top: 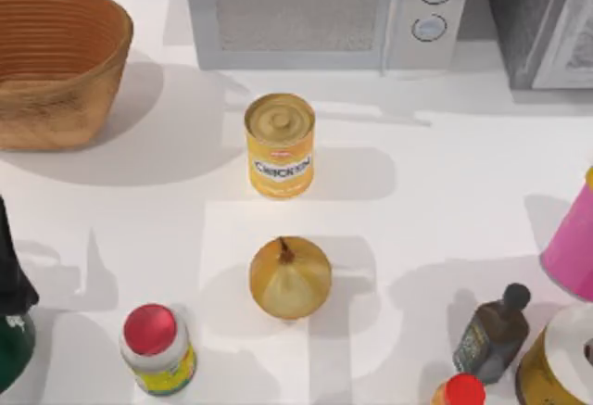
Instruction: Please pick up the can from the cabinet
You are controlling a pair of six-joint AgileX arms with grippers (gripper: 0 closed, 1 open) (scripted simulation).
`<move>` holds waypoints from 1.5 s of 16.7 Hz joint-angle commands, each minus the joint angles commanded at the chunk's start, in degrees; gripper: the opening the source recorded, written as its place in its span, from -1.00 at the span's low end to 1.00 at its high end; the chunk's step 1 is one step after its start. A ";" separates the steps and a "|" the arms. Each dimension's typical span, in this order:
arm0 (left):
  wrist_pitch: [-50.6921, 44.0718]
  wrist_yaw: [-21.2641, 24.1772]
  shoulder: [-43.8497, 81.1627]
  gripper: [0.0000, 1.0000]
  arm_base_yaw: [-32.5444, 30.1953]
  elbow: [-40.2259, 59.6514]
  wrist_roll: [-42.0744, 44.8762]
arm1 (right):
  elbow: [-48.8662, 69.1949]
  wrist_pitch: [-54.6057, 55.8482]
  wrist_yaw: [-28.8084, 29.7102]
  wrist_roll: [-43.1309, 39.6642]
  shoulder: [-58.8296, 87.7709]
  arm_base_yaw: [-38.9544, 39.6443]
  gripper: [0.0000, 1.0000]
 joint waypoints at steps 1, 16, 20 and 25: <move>0.00 0.00 0.00 1.00 0.00 0.00 0.00 | 1.84 3.80 -4.55 -0.19 6.07 -2.86 -1.00; 0.00 0.00 0.00 1.00 0.00 0.00 0.00 | 21.72 44.39 -53.25 -1.45 71.32 -28.17 -1.00; 0.00 0.00 0.00 1.00 0.00 0.00 0.00 | 21.92 44.81 -53.72 -1.45 71.97 -28.31 -1.00; 0.00 0.00 0.00 1.00 0.00 0.00 0.00 | 26.73 42.64 -47.51 -2.66 74.32 -26.84 -1.00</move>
